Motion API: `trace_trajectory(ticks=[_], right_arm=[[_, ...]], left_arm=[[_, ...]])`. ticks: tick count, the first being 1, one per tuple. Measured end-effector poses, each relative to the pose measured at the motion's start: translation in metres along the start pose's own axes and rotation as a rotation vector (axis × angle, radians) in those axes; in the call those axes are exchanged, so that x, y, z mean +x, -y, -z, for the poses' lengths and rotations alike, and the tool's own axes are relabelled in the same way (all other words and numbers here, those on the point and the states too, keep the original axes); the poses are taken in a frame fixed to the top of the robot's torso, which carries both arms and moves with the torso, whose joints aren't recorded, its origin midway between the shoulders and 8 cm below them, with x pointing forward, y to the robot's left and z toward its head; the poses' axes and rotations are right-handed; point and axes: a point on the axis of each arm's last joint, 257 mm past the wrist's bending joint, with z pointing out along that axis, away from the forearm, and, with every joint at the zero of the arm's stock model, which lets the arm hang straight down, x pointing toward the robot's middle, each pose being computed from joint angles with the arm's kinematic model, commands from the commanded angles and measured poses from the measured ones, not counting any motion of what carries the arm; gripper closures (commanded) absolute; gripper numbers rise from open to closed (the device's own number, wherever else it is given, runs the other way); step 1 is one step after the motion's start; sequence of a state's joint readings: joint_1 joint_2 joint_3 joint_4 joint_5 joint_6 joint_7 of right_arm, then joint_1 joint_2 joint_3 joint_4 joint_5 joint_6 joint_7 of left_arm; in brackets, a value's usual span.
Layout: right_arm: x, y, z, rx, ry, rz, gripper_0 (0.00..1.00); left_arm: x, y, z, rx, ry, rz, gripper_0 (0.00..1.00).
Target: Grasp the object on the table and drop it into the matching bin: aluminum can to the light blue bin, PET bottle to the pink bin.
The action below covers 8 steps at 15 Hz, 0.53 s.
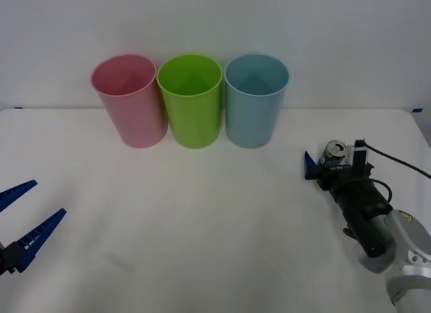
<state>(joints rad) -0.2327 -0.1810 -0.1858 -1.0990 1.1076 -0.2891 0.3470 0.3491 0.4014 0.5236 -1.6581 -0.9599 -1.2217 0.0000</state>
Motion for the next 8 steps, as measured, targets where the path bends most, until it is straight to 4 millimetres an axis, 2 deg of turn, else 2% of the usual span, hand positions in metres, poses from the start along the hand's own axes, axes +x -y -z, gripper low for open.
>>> trace_trajectory(ticks=[3, 4, 5, 6, 8], right_arm=[[0.0001, 0.0012, -0.0003, 0.004, -0.001, 0.002, 0.0], [-0.0004, 0.0015, -0.0005, 0.005, -0.001, 0.002, 0.23], [-0.0003, 0.0016, -0.0004, 0.006, -0.001, 0.002, 0.9], [0.0002, 0.0018, -0.0002, 0.006, -0.001, 0.002, 1.0], [0.0006, 0.0026, 0.0, 0.008, -0.002, 0.0, 1.0]], left_arm=[[0.0, 0.0, 0.0, 0.0, 0.0, 0.0, 0.0], [0.0, 0.0, 0.0, 0.0, 0.0, 0.0, 0.0], [0.0, 0.0, 0.0, 0.0, 0.0, 0.0, 0.0], [0.0, 0.0, 0.0, 0.0, 0.0, 0.0, 0.0], [0.0, 0.0, 0.0, 0.0, 0.0, 0.0, 0.0]])
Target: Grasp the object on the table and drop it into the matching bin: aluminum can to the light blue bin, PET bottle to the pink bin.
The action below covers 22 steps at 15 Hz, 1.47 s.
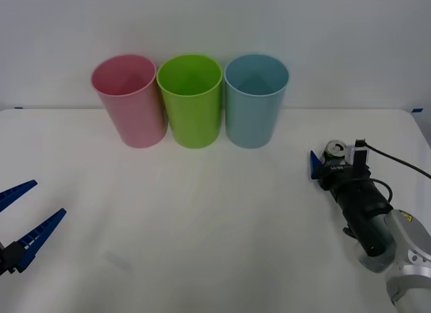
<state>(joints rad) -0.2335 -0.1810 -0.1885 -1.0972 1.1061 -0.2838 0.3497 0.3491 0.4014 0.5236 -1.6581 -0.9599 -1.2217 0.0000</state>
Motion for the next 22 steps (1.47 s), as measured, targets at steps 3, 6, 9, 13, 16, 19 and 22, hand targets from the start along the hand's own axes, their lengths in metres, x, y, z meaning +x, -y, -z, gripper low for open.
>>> trace_trajectory(ticks=[3, 6, 9, 13, 16, 19, 22], right_arm=[[-0.001, -0.001, 0.0, -0.006, 0.003, -0.001, 1.0], [-0.005, -0.005, 0.001, -0.029, 0.016, -0.003, 1.0], [-0.01, -0.009, 0.002, -0.058, 0.032, -0.003, 1.0], [-0.028, -0.015, 0.014, -0.093, 0.083, 0.011, 1.0], [-0.054, -0.029, 0.032, -0.126, 0.141, 0.023, 1.0], [-0.085, -0.05, 0.053, -0.193, 0.189, -0.023, 1.0], [-0.118, -0.073, 0.073, -0.274, 0.23, -0.055, 1.0]], left_arm=[[0.0, 0.0, 0.0, 0.0, 0.0, 0.0, 0.0], [0.0, 0.0, 0.0, 0.0, 0.0, 0.0, 0.0], [0.0, 0.0, 0.0, 0.0, 0.0, 0.0, 0.0], [0.0, 0.0, 0.0, 0.0, 0.0, 0.0, 0.0], [0.0, 0.0, 0.0, 0.0, 0.0, 0.0, 0.0], [0.0, 0.0, 0.0, 0.0, 0.0, 0.0, 0.0], [0.0, 0.0, 0.0, 0.0, 0.0, 0.0, 0.0]])
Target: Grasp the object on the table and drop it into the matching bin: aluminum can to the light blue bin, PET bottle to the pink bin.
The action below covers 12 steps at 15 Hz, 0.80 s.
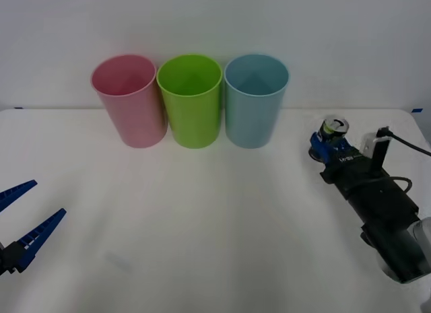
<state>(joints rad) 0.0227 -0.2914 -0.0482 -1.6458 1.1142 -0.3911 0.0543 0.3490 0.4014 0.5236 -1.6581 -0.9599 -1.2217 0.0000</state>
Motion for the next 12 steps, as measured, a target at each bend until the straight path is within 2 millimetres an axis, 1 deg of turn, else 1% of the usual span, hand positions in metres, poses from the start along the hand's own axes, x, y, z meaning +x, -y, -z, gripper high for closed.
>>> trace_trajectory(ticks=[2, 5, 8, 10, 12], right_arm=[[-0.024, -0.019, 0.004, -0.058, 0.025, -0.023, 1.0], [-0.059, -0.041, 0.007, -0.127, 0.06, -0.046, 1.0], [-0.093, -0.06, 0.003, -0.194, 0.095, -0.051, 1.0], [-0.111, -0.068, -0.005, -0.23, 0.115, -0.028, 1.0], [-0.125, -0.068, -0.011, -0.244, 0.13, -0.002, 1.0]], left_arm=[[0.0, 0.0, 0.0, 0.0, 0.0, 0.0, 0.0], [0.0, 0.0, 0.0, 0.0, 0.0, 0.0, 0.0], [0.0, 0.0, 0.0, 0.0, 0.0, 0.0, 0.0], [0.0, 0.0, 0.0, 0.0, 0.0, 0.0, 0.0], [0.0, 0.0, 0.0, 0.0, 0.0, 0.0, 0.0]])
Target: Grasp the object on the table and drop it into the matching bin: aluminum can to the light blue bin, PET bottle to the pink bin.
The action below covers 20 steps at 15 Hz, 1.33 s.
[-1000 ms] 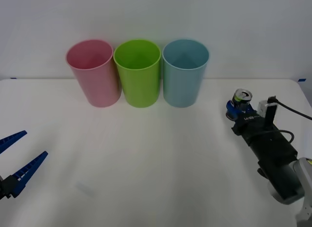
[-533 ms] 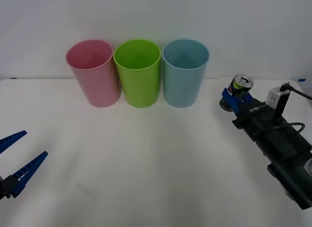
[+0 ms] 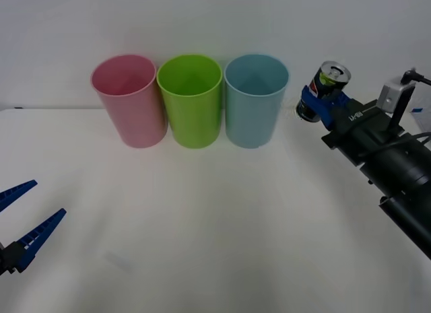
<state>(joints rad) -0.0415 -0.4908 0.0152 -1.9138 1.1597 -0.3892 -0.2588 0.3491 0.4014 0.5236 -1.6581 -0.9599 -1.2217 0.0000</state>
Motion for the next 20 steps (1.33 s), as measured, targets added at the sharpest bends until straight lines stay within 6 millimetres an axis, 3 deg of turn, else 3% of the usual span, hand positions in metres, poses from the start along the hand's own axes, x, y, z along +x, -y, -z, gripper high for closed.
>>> trace_trajectory(ticks=[4, 9, 14, 20], right_arm=[[-0.01, 0.017, -0.023, -0.005, 0.001, 0.035, 1.0], [-0.001, 0.026, -0.095, -0.035, -0.023, 0.027, 1.0], [0.01, 0.032, -0.15, -0.018, -0.042, -0.003, 1.0], [0.019, 0.034, -0.188, 0.012, -0.061, -0.021, 1.0]], left_arm=[[0.0, 0.0, 0.0, 0.0, 0.0, 0.0, 0.0], [0.0, 0.0, 0.0, 0.0, 0.0, 0.0, 0.0], [0.0, 0.0, 0.0, 0.0, 0.0, 0.0, 0.0], [0.0, 0.0, 0.0, 0.0, 0.0, 0.0, 0.0]])
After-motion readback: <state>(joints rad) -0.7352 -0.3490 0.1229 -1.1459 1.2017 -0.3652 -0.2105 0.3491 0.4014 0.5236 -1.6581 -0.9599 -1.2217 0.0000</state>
